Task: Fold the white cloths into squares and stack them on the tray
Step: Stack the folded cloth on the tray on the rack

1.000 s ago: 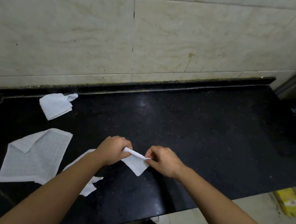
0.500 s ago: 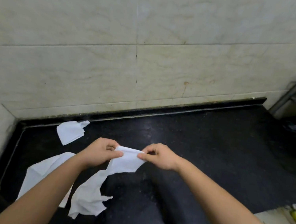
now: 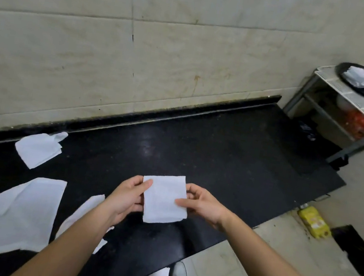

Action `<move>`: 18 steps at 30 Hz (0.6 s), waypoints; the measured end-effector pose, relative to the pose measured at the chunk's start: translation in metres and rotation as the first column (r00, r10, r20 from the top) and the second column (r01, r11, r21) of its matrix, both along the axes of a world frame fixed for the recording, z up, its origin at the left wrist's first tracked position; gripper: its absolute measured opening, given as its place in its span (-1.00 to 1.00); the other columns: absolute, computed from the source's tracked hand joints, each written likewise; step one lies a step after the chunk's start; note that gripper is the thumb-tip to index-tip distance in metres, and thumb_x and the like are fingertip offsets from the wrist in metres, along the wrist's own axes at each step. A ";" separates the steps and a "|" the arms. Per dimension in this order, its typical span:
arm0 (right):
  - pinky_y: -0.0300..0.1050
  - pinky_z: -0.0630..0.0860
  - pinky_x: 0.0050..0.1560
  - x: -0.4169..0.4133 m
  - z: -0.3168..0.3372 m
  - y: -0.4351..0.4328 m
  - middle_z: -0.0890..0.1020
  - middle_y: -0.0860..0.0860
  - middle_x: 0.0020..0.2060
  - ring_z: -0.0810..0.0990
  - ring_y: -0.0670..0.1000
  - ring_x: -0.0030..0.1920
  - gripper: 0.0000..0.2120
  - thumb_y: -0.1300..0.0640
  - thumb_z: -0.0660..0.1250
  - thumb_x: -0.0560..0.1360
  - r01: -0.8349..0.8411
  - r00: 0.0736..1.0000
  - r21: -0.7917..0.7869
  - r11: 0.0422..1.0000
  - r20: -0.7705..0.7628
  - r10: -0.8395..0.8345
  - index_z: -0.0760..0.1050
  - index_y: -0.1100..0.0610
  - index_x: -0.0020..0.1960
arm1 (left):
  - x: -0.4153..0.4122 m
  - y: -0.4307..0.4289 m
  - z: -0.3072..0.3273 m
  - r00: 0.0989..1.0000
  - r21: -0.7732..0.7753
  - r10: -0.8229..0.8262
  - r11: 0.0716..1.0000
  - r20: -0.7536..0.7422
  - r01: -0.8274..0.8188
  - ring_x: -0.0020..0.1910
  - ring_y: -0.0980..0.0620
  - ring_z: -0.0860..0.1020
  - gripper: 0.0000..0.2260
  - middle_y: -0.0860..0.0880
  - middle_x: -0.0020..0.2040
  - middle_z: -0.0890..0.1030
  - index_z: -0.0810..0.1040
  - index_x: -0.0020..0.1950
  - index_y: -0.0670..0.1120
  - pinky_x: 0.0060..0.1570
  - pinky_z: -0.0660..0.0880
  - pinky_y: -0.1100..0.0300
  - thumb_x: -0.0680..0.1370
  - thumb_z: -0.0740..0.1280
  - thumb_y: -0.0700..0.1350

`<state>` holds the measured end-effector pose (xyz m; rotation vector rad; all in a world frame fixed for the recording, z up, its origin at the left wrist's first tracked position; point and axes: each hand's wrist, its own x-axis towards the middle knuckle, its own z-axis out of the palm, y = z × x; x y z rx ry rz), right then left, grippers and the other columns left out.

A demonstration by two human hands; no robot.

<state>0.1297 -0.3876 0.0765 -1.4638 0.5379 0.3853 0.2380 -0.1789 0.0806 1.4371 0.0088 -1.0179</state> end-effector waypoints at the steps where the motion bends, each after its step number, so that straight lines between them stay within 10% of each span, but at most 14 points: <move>1: -0.09 0.61 -0.05 -0.010 -0.002 -0.005 0.68 0.14 -0.01 0.69 0.04 0.00 -0.66 0.25 0.44 0.51 0.020 1.000 0.000 1.000 -0.008 -0.020 0.51 0.15 0.27 | -0.006 -0.006 -0.006 1.000 0.009 -0.020 1.000 0.002 0.020 0.07 -0.11 0.68 -0.78 -0.08 0.12 0.69 0.53 0.23 -0.11 0.14 0.57 -0.15 0.66 0.24 -0.03; 7: 0.21 0.59 0.18 -0.065 0.001 -0.047 0.66 0.25 0.09 0.66 0.20 0.14 -0.61 0.24 0.46 0.48 0.122 0.992 0.010 0.992 -0.004 -0.122 0.51 0.10 0.28 | -0.048 -0.056 0.006 0.986 0.012 -0.161 0.987 0.038 0.161 0.07 -0.12 0.68 -0.77 -0.06 0.14 0.68 0.48 0.24 -0.06 0.04 0.61 -0.12 0.68 0.19 0.02; 18: 0.09 0.60 -0.03 -0.213 0.049 -0.210 0.65 0.21 0.13 0.67 0.16 0.10 -0.42 0.47 0.36 0.34 0.243 0.955 -0.015 0.970 0.181 -0.236 0.45 0.09 0.30 | -0.166 -0.234 0.052 0.926 -0.024 -0.293 0.952 0.237 0.307 0.14 -0.22 0.62 -0.51 -0.24 0.17 0.63 0.47 0.29 -0.10 0.05 0.57 -0.11 0.44 0.37 -0.48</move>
